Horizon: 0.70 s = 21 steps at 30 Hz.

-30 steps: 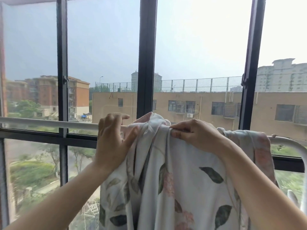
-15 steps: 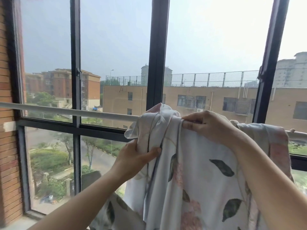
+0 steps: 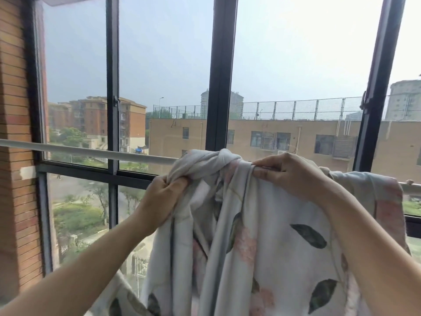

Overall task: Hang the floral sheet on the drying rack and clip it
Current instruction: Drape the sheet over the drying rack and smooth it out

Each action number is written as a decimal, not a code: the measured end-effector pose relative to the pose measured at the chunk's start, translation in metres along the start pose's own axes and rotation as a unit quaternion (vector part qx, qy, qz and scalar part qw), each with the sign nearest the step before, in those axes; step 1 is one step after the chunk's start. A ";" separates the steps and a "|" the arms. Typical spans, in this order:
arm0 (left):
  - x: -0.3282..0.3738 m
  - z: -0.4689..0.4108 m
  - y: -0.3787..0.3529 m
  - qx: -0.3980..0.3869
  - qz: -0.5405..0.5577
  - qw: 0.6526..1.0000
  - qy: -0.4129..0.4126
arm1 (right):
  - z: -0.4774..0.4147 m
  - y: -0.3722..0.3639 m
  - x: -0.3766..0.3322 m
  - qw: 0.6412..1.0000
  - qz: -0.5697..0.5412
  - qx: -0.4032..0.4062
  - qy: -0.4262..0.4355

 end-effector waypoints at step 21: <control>0.054 -0.123 -0.002 -0.075 -0.491 0.851 0.174 | 0.013 0.007 0.001 0.998 0.043 0.047 -0.002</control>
Point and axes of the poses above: each hand's wrist, its own z-axis away from the middle knuckle, its own y-axis out of the back of the hand, x = y × z, the point moved 2 cm from there along -z, towards the middle knuckle, and after that the axes turned 5 degrees about -x, right-handed, at the moved point
